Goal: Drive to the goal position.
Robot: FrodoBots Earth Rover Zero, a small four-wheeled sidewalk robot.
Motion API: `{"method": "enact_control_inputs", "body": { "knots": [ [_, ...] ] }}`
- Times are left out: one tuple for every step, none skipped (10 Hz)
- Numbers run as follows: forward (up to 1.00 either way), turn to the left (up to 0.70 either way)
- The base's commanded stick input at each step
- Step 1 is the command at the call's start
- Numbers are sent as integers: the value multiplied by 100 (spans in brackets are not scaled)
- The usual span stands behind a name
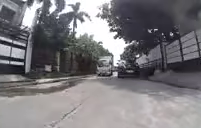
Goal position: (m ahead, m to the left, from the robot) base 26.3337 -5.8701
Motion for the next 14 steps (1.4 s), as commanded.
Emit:
{"method": "enact_control_inputs", "body": {
  "knots": [
    [50,0],
    [50,0],
    [50,0],
    [50,0],
    [50,0],
    [50,0],
    [50,0],
    [50,0],
    [50,0],
    [50,0],
    [50,0],
    [50,0],
    [50,0],
    [50,0]
  ]
}}
